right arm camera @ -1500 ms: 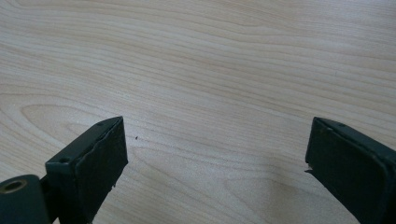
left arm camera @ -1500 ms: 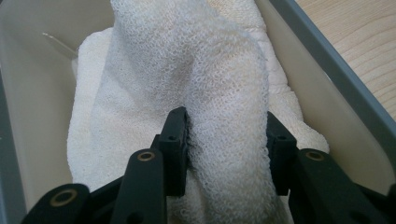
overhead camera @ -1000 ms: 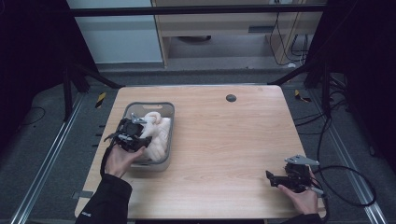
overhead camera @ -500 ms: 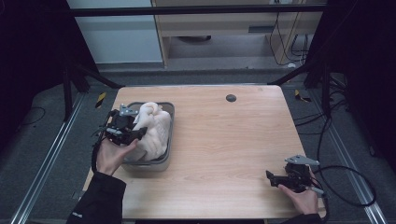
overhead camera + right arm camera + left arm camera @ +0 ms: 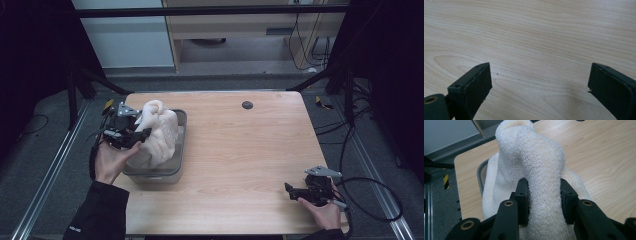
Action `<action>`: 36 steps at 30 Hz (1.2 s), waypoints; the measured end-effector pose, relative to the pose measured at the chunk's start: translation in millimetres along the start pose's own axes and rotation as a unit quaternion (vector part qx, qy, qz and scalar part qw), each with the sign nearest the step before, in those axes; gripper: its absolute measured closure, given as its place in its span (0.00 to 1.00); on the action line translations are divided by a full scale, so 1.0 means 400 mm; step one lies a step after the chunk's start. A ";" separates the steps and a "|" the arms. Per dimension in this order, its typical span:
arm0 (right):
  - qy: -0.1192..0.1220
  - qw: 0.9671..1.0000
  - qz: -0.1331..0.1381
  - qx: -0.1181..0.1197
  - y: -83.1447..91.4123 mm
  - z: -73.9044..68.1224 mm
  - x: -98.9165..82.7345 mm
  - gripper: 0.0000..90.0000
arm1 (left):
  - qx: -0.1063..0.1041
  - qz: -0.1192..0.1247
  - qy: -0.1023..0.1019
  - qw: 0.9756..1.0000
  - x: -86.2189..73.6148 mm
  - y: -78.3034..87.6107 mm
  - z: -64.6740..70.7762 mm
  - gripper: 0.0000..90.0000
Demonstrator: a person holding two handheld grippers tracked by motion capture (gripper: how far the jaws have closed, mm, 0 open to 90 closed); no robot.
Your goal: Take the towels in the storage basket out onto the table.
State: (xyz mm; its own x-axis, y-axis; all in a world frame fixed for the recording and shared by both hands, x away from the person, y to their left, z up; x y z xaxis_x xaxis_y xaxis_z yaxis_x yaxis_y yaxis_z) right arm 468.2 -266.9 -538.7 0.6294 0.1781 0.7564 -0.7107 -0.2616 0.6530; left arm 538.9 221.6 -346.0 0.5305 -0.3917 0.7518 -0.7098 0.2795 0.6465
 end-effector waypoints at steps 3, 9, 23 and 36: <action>0.001 1.000 0.001 0.000 0.000 0.000 0.000 0.06 | -0.001 0.002 0.000 1.000 0.006 0.006 -0.002 0.73; 0.001 1.000 0.002 0.000 0.001 0.001 0.001 0.06 | -0.002 0.013 0.002 1.000 0.023 0.027 -0.006 0.73; 0.001 1.000 0.002 0.000 0.001 0.001 0.001 0.06 | -0.004 0.039 0.001 0.999 0.062 0.081 -0.008 0.73; 0.001 1.000 0.001 0.000 0.000 0.000 0.001 0.06 | -0.026 0.049 -0.008 0.998 0.088 0.112 0.014 0.73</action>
Point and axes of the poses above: each handheld gripper's, and its own axes: y roughly backward along the jaws, x roughly out of its top, z roughly to its right, the point moved 7 cm from there along -y, roughly forward along the jaws, and after that the axes turned 3 degrees about z, right-handed, at the moved point
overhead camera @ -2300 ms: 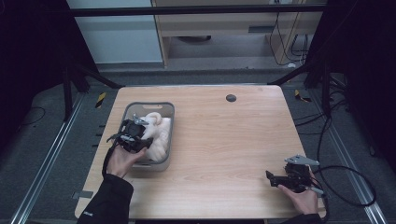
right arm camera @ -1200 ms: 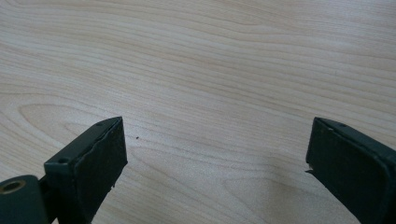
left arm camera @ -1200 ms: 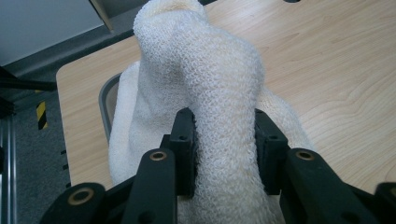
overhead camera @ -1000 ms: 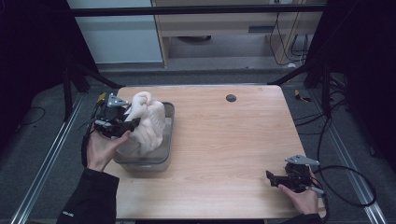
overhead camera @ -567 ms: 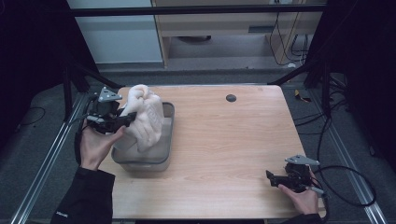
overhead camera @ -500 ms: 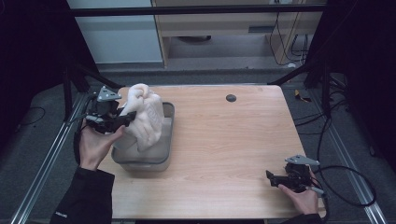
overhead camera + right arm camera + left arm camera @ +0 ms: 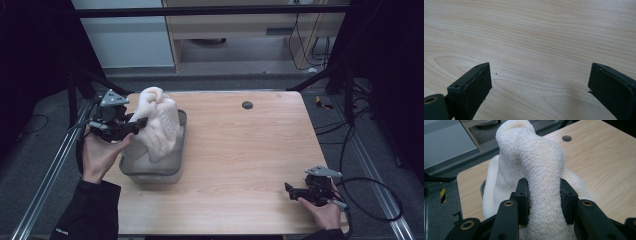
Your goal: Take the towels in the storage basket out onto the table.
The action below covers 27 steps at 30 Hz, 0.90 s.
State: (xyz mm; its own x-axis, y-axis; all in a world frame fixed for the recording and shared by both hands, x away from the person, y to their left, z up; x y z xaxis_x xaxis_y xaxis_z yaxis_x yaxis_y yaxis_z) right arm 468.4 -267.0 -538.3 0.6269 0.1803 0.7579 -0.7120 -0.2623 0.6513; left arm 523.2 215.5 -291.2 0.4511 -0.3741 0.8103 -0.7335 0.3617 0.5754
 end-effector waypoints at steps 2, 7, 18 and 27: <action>0.000 1.000 0.000 0.000 0.000 0.000 0.000 0.06 | -0.006 0.002 -0.004 1.000 0.008 0.006 0.007 0.73; -0.001 1.000 0.000 0.000 0.000 0.000 0.000 0.05 | -0.015 0.007 -0.011 1.000 0.026 0.020 0.023 0.73; 0.000 1.000 0.000 -0.001 0.001 0.002 0.000 0.05 | -0.020 0.017 -0.028 0.999 0.077 0.049 0.048 0.73; -0.001 1.000 0.001 -0.001 0.001 0.002 0.001 0.05 | -0.027 0.022 -0.042 0.998 0.114 0.065 0.079 0.73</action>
Point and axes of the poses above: each handheld gripper's, and its own axes: y roughly backward along the jaws, x roughly out of its top, z roughly to its right, the point moved 7 cm from there along -y, roughly forward along the jaws, and after that the axes turned 3 degrees about z, right-handed, at the moved point
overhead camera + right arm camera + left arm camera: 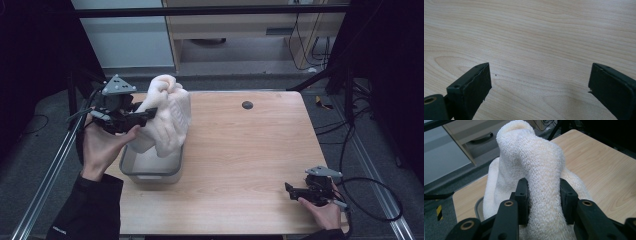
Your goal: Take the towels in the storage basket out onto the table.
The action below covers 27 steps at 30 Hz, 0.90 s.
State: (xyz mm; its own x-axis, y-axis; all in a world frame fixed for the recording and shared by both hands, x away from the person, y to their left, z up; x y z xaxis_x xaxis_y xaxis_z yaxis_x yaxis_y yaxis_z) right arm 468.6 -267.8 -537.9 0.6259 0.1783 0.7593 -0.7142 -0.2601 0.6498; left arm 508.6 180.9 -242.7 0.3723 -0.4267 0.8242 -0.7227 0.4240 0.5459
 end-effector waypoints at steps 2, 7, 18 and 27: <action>0.000 1.000 0.000 0.001 0.001 0.000 0.000 0.05 | -0.003 0.004 0.001 1.000 0.008 -0.001 0.008 0.73; -0.002 1.000 0.001 0.002 0.001 0.000 0.001 0.05 | -0.009 0.005 -0.009 1.000 0.025 -0.007 0.033 0.73; -0.002 1.000 0.002 0.001 0.004 0.002 0.002 0.05 | -0.028 -0.004 -0.030 0.999 0.051 -0.063 0.111 0.73; -0.001 1.000 0.004 0.001 0.005 0.003 0.002 0.05 | -0.044 -0.010 -0.046 0.998 0.061 -0.127 0.175 0.73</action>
Point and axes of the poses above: each handheld gripper's, and its own axes: y roughly backward along the jaws, x roughly out of its top, z roughly to its right, the point moved 7 cm from there along -y, roughly forward along the jaws, and after that the axes turned 3 degrees about z, right-handed, at the moved point
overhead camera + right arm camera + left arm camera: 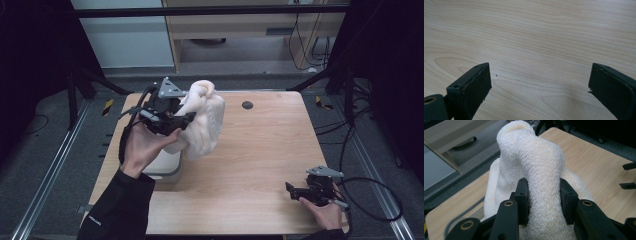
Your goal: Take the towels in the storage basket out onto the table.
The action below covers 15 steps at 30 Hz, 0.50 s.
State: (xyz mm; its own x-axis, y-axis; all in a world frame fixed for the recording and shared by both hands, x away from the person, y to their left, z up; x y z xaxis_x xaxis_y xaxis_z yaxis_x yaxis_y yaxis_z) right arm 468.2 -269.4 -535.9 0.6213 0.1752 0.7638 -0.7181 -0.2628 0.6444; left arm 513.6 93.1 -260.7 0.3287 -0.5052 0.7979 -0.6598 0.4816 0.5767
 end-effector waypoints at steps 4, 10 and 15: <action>0.000 1.000 0.000 0.000 0.000 0.000 0.000 0.05 | -0.005 -0.004 -0.007 1.000 0.003 -0.027 0.024 0.73; 0.001 1.000 -0.001 0.000 0.000 0.000 0.000 0.05 | -0.017 -0.014 -0.011 1.000 -0.003 -0.073 0.052 0.73; 0.001 1.000 -0.001 0.000 0.000 0.000 0.000 0.05 | -0.025 -0.021 -0.012 0.999 -0.016 -0.121 0.078 0.73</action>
State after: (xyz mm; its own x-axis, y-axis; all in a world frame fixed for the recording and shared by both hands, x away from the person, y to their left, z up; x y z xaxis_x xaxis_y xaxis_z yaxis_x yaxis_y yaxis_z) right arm 468.2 -269.3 -536.1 0.6226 0.1773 0.7622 -0.7162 -0.2633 0.6463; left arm 522.3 50.7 -299.3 0.3391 -0.5425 0.7685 -0.6102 0.4949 0.6186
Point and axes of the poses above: each handheld gripper's, and its own axes: y roughly backward along the jaws, x roughly out of its top, z roughly to its right, the point moved 7 cm from there along -y, roughly forward along the jaws, and after that the axes turned 3 degrees about z, right-handed, at the moved point
